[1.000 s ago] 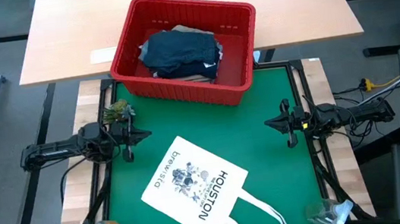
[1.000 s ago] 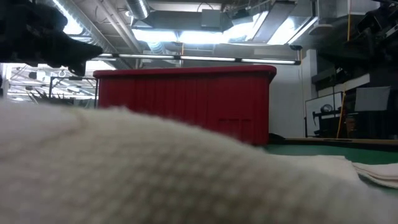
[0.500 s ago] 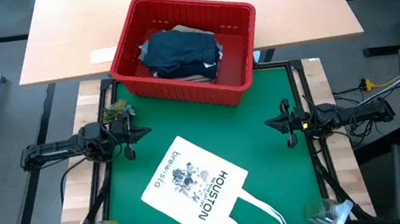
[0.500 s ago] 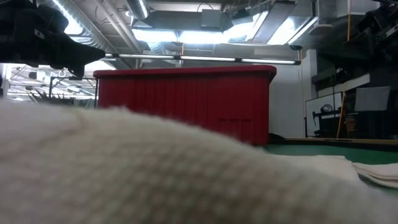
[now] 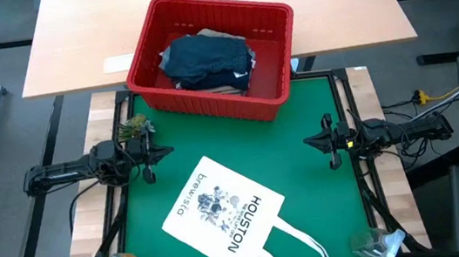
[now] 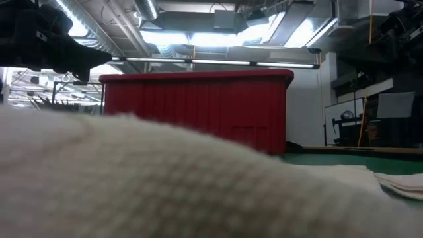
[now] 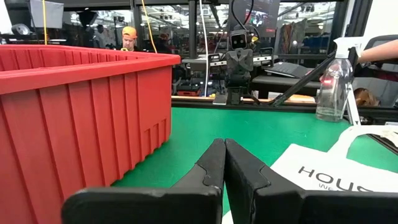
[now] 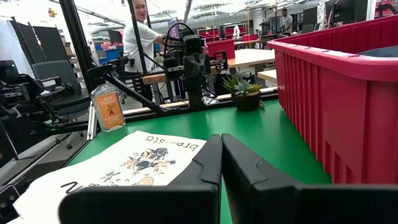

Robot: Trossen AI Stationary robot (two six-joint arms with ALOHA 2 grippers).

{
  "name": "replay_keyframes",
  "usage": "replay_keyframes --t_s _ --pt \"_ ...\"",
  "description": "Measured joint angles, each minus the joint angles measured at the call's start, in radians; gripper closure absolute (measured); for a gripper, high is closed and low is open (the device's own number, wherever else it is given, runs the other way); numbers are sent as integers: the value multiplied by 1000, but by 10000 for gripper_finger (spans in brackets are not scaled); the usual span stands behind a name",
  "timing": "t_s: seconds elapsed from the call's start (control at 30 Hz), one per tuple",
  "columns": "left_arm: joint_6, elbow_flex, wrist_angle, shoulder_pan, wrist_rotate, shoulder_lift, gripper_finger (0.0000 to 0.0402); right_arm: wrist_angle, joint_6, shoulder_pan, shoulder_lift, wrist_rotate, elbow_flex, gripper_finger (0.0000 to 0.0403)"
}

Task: Fold Laundry from Bin
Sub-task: Return to Home Position

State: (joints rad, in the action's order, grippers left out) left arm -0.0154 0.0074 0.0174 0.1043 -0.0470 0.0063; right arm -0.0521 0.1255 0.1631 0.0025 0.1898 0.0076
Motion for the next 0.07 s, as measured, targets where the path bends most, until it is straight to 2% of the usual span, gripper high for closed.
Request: replay_keyframes --t_s 0.07 --pt "0 0 0 0 0 0 400 0 0 0 0 0 0 393"
